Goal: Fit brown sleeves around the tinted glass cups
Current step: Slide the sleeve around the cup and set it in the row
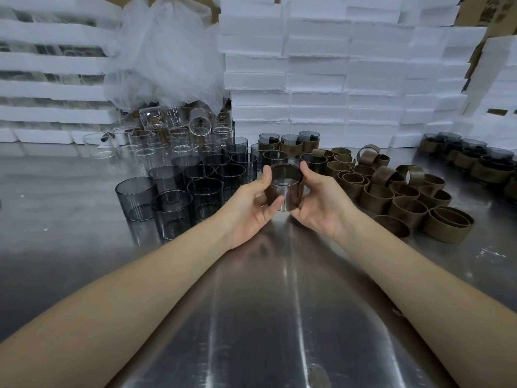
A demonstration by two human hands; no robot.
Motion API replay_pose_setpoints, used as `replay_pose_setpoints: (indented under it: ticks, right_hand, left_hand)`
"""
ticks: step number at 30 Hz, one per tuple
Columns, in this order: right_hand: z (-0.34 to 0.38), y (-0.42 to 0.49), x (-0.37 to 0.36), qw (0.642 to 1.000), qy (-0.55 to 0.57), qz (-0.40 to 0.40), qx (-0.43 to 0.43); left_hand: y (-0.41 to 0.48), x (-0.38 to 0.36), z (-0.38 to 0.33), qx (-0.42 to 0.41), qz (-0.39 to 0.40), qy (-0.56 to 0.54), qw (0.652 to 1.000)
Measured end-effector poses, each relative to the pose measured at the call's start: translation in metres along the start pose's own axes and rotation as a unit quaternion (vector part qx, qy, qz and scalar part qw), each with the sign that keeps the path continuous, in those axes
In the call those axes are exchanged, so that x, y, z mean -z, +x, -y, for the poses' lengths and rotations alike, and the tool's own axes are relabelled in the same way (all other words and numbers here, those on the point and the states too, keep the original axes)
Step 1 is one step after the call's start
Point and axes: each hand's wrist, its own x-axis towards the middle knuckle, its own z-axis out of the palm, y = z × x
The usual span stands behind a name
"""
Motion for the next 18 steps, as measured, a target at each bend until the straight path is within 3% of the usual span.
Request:
replay_pose_setpoints:
  ticks: [9, 18]
  right_hand:
    - [0.0047, 0.0013, -0.0025, 0.997, 0.060, 0.046, 0.006]
    - [0.0036, 0.0035, -0.0012, 0.996, 0.037, 0.060, 0.051]
  left_hand:
    - [0.0057, 0.0003, -0.0006, -0.025, 0.013, 0.040, 0.999]
    - [0.0085, 0.0046, 0.0024, -0.054, 0.015, 0.058, 0.997]
